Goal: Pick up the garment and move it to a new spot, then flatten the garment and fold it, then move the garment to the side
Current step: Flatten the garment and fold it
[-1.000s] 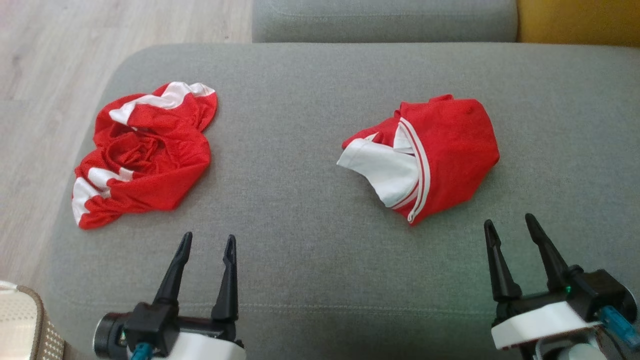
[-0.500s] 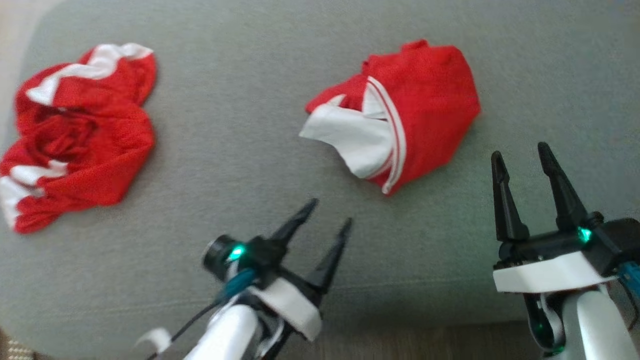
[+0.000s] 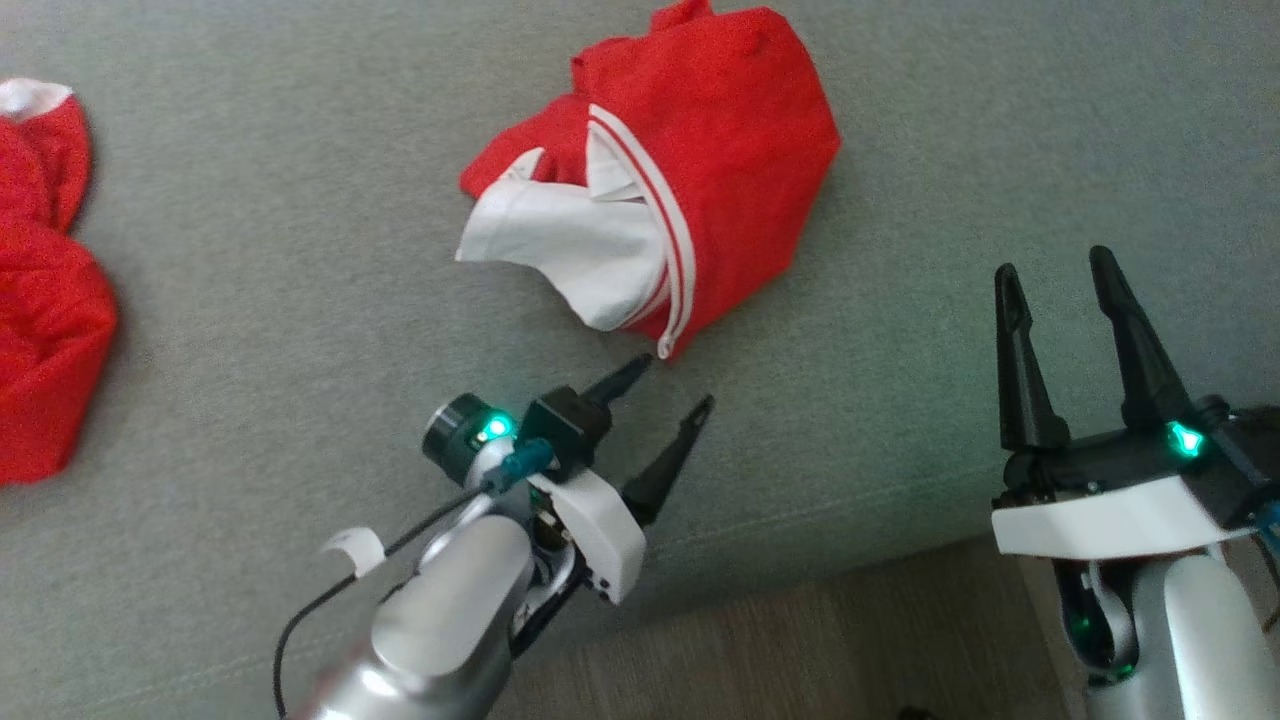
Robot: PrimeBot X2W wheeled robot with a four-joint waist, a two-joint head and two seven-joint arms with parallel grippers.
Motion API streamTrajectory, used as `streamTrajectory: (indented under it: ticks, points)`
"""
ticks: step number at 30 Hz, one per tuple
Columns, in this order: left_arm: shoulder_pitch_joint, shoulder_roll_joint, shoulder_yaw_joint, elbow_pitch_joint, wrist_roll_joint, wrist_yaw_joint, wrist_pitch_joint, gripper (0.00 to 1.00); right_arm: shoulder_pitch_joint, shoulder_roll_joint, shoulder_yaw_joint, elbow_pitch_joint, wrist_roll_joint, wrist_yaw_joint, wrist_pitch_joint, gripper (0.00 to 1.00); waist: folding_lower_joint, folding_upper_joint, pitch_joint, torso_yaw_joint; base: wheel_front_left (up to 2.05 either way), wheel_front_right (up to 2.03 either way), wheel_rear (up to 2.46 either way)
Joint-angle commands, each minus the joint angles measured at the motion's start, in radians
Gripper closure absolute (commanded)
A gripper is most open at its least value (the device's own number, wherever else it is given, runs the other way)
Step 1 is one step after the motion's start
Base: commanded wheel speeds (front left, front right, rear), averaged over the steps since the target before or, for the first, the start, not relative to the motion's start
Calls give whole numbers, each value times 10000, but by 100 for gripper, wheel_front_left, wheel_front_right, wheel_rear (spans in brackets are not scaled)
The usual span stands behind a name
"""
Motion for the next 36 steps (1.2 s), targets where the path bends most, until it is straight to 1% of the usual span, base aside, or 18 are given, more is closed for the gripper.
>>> streamTrajectory:
  ticks: [1, 2, 3, 4, 5, 6, 7, 13, 15, 17, 19, 22, 25, 28, 31, 32, 33, 36]
  points:
    - [-328, -18, 328, -196, 0, 27, -53, 0, -321, -81, 214, -384, 94, -2, -23, 0, -1, 0, 158, -190, 0, 0, 0]
    - [-404, -18, 423, -149, 65, 132, -53, 0, -343, -81, 218, -391, 106, -2, -23, 0, -1, 0, 188, -245, 0, 0, 0]
    - [-456, -18, 481, -124, 107, 179, -53, 2, -360, -81, 215, -397, 114, -2, -23, 0, -1, 0, 211, -288, 0, 0, 0]
    - [-491, -18, 534, -114, 114, 207, -53, 19, -373, -81, 213, -402, 125, -2, -23, 0, -1, 0, 225, -323, 0, 0, 0]
    - [-517, -18, 589, -136, 90, 228, -53, 53, -380, -81, 210, -401, 131, -2, -23, 0, -1, 0, 233, -348, 0, 0, 0]
    - [-522, -18, 642, -171, 19, 228, -53, 73, -384, -81, 210, -394, 134, -2, -23, 0, -1, 0, 232, -372, 0, 0, 0]
    - [-530, -18, 671, -219, -46, 219, -53, 100, -384, -81, 210, -382, 137, -2, -23, 0, -1, 0, 220, -391, 0, 0, 0]
    - [-625, -18, 727, -663, -538, 129, -53, 100, -371, -81, 254, -291, 242, -2, -23, 0, -1, 0, -13, -515, 0, 0, 0]
    - [-835, -18, 714, -966, -915, 77, -53, 100, -389, -81, 282, -277, 317, -2, -23, 0, -1, 0, -116, -565, 0, 0, 0]
    - [-1243, -18, 638, -1217, -1560, 31, -53, 100, -410, -81, 340, -250, 400, -2, -23, 0, -1, 0, -224, -636, 0, 0, 0]
    - [-1947, -18, 399, -1276, -2234, 12, -53, 100, -432, -81, 452, -214, 500, -2, -23, 0, -1, 0, -351, -747, 0, 0, 0]
    - [-3330, -18, -25, -1333, -3719, 7, 11, 100, -428, -81, 556, -190, 719, -2, -23, 0, -1, 0, -553, -939, 0, 0, 0]
    - [-4866, -18, -33, -1386, -5094, 5, 395, 100, -376, -81, 641, -158, 910, -2, -23, 0, -1, 0, -739, -1147, 0, 0, 0]
    - [-6364, -17, 160, -1280, -6103, 4, 809, 100, -319, -81, 700, -136, 1083, -2, -23, 0, -1, 0, -926, -1365, 0, 0, 0]
    - [-7723, -17, 368, -1254, -6743, 4, 957, 100, -240, -81, 669, -119, 1179, -2, -23, 0, -1, 0, -1120, -1475, 0, 0, 0]
    - [-7723, -17, 368, -1254, -6743, 4, 957, 100, -240, -81, 669, -119, 1179, -2, -23, 0, -1, 0, -1120, -1475, 0, 0, 0]
    - [-8115, -17, 477, -1266, -6953, 4, 934, 100, -212, -81, 639, -111, 1196, -2, -23, 0, -1, 0, -1183, -1475, 0, 0, 0]
    - [-9052, 69, 824, -1186, -7108, 3, 622, 100, -137, -81, 555, -109, 1200, -2, -23, 0, -1, 0, -1372, -1382, 0, 0, 0]
